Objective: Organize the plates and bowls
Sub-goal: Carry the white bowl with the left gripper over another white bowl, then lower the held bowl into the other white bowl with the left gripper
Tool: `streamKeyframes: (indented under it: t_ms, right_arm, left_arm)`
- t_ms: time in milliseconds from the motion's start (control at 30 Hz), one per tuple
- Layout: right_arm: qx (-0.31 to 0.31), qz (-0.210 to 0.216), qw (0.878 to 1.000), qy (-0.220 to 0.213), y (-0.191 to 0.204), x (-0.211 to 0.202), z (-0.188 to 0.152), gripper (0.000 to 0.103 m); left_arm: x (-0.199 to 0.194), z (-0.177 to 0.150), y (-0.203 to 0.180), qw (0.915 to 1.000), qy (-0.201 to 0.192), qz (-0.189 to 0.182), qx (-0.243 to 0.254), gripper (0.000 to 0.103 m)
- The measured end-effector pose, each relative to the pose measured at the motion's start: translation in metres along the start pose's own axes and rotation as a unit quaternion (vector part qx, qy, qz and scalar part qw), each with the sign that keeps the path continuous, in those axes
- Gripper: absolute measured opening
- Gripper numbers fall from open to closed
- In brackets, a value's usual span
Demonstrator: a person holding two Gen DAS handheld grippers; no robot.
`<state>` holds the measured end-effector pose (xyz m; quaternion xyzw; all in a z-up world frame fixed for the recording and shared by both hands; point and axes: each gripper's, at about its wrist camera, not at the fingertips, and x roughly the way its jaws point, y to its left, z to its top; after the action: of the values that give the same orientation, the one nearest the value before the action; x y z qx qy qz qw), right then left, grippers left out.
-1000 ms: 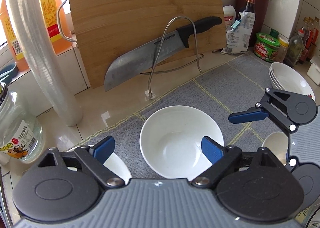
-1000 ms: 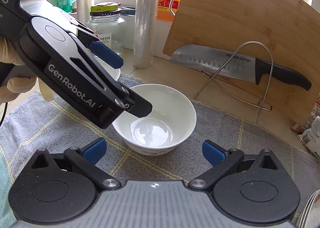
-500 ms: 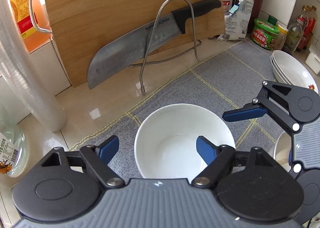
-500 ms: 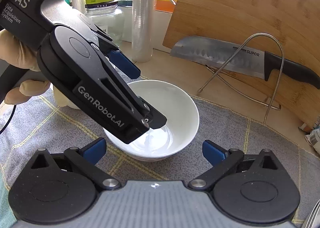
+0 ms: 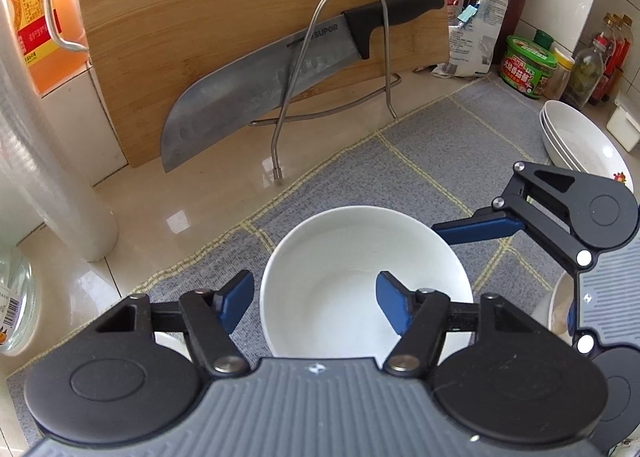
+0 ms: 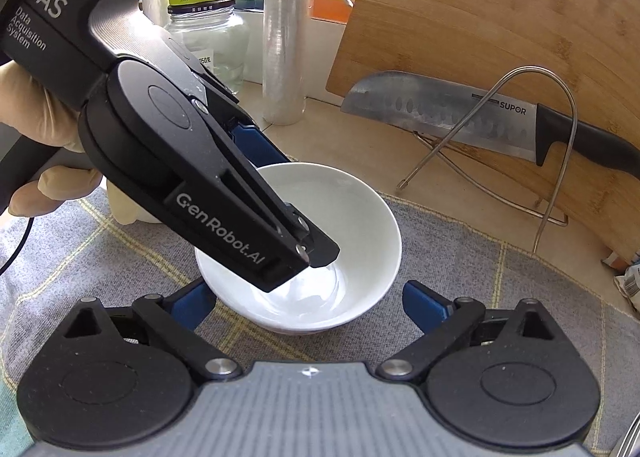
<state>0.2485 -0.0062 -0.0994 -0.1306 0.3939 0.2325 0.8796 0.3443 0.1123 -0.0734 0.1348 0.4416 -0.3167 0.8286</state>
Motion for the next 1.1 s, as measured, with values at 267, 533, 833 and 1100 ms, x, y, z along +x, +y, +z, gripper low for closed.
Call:
streamKeyframes:
  t_ms: [267, 533, 833, 1100]
  right_arm:
    - [-0.006, 0.006, 1.000, -0.004, 0.0021, -0.0005, 0.0004, 0.093]
    - [-0.007, 0.008, 1.000, -0.005, 0.0022, -0.0005, 0.0000, 0.092]
    - [-0.012, 0.006, 1.000, -0.002, 0.0034, -0.0018, -0.0005, 0.092]
    - [-0.017, 0.005, 1.000, -0.001, 0.0057, -0.0065, 0.0004, 0.092]
  left_arm:
    - [0.0003, 0.0002, -0.0006, 1.0000, 0.002, -0.010, -0.001, 0.066]
    - [-0.0003, 0.0000, -0.0027, 0.9998, 0.001, -0.018, -0.001, 0.065]
    - [-0.0020, -0.0003, -0.0009, 0.9998, 0.002, -0.019, -0.007, 0.059]
    - [-0.0093, -0.0010, -0.0028, 0.9998, -0.003, -0.020, -0.006, 0.059]
